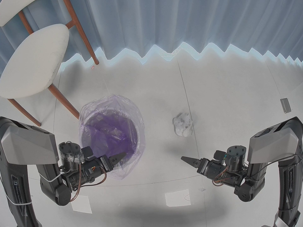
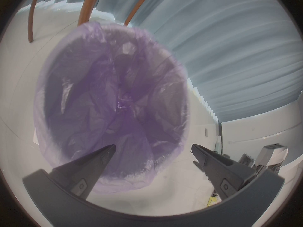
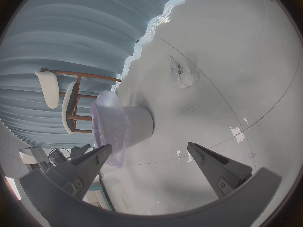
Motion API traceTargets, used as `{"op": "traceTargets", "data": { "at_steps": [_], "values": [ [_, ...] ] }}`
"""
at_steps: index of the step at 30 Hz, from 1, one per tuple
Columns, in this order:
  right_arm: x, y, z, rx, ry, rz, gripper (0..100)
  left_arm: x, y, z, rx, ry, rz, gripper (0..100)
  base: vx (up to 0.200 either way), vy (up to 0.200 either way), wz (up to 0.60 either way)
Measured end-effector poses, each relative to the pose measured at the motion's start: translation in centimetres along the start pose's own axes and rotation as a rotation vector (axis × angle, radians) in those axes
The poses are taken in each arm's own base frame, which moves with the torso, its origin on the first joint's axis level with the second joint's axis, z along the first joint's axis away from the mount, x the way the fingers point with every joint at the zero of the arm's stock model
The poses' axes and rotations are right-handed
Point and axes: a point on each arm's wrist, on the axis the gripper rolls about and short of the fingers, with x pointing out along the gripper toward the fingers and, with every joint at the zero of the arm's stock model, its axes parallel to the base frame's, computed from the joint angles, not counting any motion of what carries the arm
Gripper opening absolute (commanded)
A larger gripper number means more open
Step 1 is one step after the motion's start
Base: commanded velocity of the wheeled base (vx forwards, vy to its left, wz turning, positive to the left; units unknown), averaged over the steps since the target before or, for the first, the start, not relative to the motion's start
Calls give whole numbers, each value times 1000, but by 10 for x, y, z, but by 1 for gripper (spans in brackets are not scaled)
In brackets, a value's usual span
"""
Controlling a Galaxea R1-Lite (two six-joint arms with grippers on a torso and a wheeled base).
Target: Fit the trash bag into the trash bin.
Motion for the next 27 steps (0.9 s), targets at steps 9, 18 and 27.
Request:
{"op": "traceTargets", "data": {
  "at_steps": [9,18,27],
  "values": [
    [1,-3,2,4,-6,-6,100,2,9,-13,60,73,3,100,0,0,0],
    [3,-5,1,4,-5,-9,100,-3,-13,13,95,-48,-51,100,0,0,0],
    [3,-6,1,4,-3,-11,100,-40,-46,20,129,-98,-114,100,0,0,0]
  ]
}}
